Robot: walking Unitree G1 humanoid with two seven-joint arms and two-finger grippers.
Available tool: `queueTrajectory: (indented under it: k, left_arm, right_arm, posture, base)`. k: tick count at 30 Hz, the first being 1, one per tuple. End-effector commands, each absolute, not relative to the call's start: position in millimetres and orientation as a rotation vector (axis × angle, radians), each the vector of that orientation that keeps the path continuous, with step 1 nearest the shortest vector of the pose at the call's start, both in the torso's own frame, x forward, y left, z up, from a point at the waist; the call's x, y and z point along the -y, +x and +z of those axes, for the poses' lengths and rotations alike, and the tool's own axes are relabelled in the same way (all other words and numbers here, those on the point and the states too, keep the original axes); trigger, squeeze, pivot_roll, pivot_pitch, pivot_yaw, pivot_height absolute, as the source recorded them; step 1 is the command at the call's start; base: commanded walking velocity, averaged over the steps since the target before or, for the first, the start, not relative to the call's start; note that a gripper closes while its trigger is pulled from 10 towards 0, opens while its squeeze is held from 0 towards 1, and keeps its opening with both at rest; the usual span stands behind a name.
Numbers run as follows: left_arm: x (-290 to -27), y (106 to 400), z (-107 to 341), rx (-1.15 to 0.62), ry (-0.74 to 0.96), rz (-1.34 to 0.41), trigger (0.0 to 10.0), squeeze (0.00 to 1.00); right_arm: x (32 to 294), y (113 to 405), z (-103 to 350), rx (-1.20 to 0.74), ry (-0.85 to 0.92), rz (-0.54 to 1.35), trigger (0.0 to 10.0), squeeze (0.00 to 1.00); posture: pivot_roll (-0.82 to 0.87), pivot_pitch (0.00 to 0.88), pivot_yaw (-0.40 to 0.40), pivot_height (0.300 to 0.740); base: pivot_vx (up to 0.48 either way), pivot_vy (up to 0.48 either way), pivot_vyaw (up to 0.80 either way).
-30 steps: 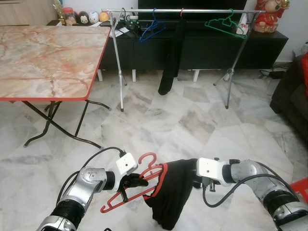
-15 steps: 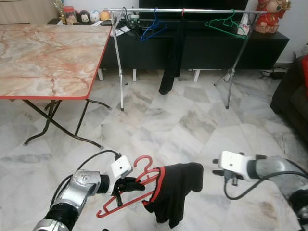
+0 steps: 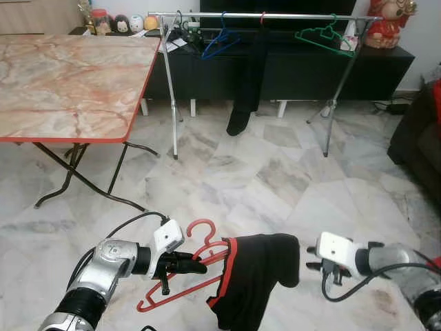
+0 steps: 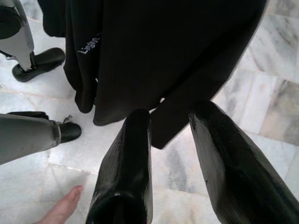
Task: Hang hanger
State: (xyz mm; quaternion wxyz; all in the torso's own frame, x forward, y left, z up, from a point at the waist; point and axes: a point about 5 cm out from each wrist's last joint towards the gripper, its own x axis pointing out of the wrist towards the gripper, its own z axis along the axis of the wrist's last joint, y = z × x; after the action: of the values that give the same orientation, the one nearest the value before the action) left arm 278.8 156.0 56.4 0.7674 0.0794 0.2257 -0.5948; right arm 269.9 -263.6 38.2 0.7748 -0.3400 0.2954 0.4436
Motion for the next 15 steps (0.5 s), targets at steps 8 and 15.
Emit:
queueTrajectory:
  k: [8, 15]
  left_arm:
    - [-153.7, 278.3, 67.8, -0.456, 0.178, -1.364, 0.0, 0.00]
    - [-151.6, 276.8, 69.6, -0.460, 0.171, -1.390, 0.0, 0.00]
  right_arm:
    - [269.0, 264.7, 32.0, -0.654, -0.703, 0.902, 10.0, 0.00]
    - [267.0, 262.7, 25.6, -0.649, -0.637, 0.846, 10.0, 0.00]
  posture:
    - [-0.10, 0.000, -0.065, 0.727]
    - [-0.09, 0.000, -0.064, 0.727]
  base:
    - [0.000, 0.000, 0.00]
    - [0.000, 0.000, 0.00]
